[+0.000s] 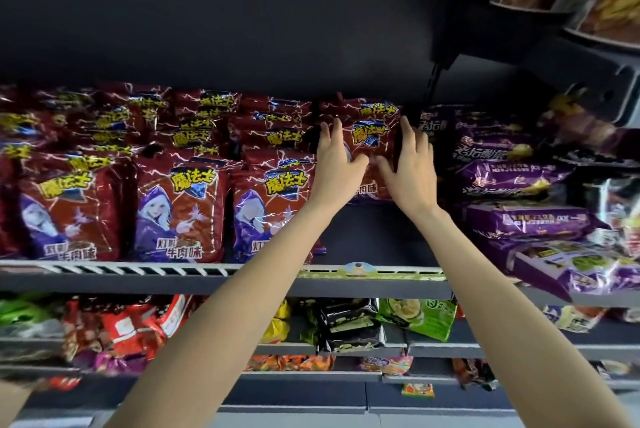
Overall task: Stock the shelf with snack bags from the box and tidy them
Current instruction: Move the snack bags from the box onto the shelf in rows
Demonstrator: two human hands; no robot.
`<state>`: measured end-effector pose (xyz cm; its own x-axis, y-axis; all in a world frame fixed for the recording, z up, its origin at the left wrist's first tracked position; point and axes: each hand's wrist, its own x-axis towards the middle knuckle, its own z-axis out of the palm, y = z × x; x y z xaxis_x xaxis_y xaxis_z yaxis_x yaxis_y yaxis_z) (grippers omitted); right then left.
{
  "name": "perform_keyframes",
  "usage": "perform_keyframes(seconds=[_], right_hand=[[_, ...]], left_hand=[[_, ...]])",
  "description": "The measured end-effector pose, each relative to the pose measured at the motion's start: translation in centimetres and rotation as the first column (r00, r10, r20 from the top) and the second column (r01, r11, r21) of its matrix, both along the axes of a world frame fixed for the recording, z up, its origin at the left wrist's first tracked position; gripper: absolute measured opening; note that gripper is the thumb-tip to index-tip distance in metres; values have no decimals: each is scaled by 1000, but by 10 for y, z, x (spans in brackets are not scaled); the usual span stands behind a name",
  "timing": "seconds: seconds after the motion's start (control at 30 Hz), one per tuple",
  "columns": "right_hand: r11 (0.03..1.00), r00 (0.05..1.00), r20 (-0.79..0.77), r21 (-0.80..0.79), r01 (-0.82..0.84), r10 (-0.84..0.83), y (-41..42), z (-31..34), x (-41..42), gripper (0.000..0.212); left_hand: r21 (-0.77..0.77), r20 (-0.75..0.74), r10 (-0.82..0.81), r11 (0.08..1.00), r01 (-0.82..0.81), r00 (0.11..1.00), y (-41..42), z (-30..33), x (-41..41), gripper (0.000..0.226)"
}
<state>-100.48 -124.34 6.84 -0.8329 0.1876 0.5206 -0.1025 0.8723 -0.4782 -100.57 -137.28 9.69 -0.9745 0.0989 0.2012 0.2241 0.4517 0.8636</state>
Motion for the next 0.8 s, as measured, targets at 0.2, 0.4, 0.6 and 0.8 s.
perform_keyframes(seconds=[0.2,0.4,0.6,0.8], right_hand=[[969,896,-384,189,-158,221,-41,27,43,25],[803,690,-411,299,-516,596,-141,50,78,22],[387,422,252,180,-904,871,-268,47,111,26],[38,138,458,220,-975,878,-409,21,140,26]], left_hand=[[-43,-213,-109,994,102,971,-59,12,54,47],[-328,-634,122,852,-408,764,-191,13,125,23],[-636,-481,276,544,-548,832,-336,5,231,30],[-720,-185,554,486,-496,812,-466,-14,339,50]])
